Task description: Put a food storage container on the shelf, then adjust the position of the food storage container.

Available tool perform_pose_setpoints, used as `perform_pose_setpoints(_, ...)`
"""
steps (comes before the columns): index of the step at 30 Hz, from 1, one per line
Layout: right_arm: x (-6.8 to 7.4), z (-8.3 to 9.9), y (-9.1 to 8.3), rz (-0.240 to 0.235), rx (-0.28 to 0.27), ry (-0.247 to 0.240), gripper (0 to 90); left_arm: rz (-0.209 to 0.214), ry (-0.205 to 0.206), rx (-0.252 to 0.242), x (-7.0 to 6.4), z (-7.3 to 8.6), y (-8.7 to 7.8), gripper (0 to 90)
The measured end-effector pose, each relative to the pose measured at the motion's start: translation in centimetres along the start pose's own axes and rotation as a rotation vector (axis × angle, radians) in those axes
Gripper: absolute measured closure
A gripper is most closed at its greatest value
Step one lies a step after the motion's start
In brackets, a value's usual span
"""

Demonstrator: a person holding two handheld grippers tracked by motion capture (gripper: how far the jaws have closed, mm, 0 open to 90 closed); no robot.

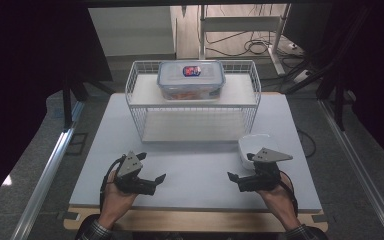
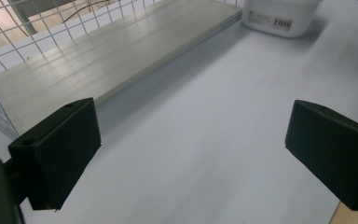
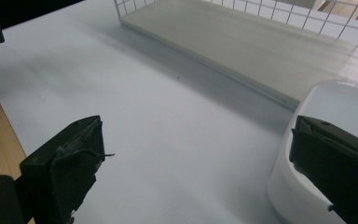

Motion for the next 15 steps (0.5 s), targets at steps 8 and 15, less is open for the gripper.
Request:
perform_pose_setpoints(8, 0.7, 2.0, 0.6, 0.001, 0.062, -0.03, 3.2, 0.007, -0.005, 0.039, -0.3, 1.3, 0.5, 2.7)
perform_pose_setpoints(15, 0.2, 2.0, 0.5, 0.032, 0.067, -0.016, 3.2, 0.002, -0.021, 0.039, 0.0, 1.5, 0.5, 2.7)
Point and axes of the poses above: each handheld gripper's, and its own axes: y roughly forward along the jaws, z roughly out of its underside, x roughly to its left, the point moved 4 cm from there along y, roughly forward along the jaws, and after that the axes turned 4 degrees about -x, right-handed, at the moved point
